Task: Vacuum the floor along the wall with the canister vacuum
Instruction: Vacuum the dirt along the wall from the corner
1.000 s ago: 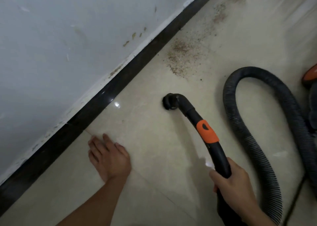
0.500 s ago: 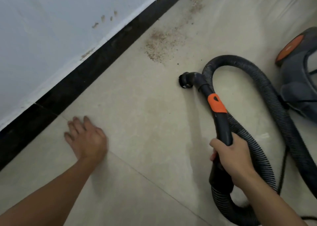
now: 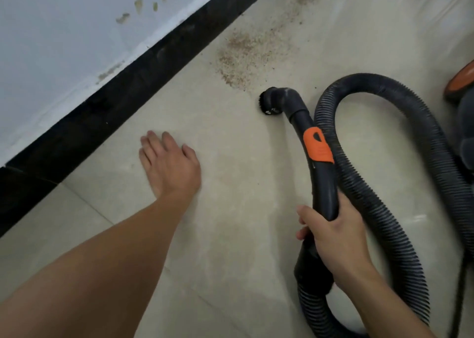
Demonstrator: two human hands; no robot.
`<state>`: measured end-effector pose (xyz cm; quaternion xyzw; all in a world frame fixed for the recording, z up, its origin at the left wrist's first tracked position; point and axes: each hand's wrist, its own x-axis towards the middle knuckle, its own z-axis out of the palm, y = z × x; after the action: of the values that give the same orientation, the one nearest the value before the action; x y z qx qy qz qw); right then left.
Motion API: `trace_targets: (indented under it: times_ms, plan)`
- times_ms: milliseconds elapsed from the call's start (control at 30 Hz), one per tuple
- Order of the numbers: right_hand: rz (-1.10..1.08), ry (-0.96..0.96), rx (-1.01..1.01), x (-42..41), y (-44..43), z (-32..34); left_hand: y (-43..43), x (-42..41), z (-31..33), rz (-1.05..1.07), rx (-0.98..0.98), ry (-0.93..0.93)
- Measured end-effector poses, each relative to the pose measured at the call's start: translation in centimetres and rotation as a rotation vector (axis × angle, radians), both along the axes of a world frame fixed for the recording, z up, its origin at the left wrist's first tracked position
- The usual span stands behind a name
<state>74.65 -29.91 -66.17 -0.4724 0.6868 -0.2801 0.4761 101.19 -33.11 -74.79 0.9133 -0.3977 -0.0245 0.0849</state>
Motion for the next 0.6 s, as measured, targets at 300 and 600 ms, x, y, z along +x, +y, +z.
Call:
trace_targets:
  times_ms: [300,600]
  plan:
    - [0.059,0.026,0.01,4.7,-1.6,0.1,-0.3,-0.2,0.3,0.01,0.012,0.026]
    - [0.09,0.054,-0.031,8.2,-4.1,-0.5,-0.5,-0.1,0.7,0.009,0.018,0.022]
